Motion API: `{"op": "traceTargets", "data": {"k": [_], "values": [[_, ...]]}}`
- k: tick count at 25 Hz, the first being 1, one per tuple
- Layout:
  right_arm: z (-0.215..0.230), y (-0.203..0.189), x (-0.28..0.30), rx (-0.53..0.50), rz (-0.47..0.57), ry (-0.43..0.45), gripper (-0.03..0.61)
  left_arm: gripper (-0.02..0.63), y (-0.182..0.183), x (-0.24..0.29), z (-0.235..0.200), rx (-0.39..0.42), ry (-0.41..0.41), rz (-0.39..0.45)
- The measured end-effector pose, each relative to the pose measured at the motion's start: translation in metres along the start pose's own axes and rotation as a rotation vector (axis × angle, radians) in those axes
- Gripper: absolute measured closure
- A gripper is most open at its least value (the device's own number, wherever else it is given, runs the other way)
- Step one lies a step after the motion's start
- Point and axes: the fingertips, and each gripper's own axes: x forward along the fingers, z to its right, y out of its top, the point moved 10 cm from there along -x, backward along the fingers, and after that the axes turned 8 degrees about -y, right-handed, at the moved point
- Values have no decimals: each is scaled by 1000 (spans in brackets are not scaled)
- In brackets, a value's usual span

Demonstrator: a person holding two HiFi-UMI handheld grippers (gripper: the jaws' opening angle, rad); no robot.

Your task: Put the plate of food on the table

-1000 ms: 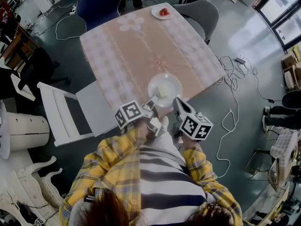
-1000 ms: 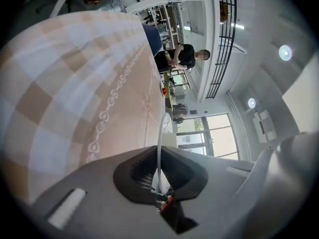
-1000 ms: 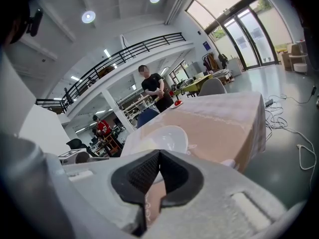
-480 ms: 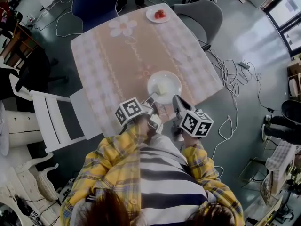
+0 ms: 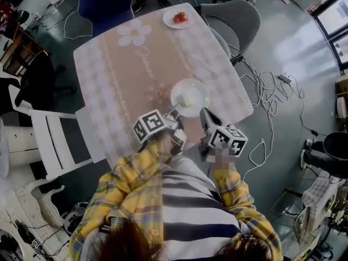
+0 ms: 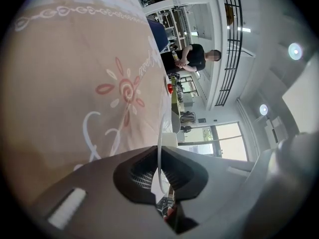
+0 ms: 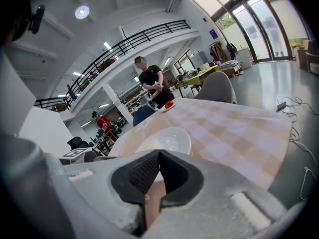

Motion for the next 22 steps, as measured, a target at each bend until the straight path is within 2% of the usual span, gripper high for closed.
{"op": "traceTargets", "data": {"k": [8,22], "values": [[16,14,21,-1,-37,20,581,594,5,22,-9,-16,45,29],[25,14,37,17,-77,39,581,609,3,30,-19,-26,95,21]]}}
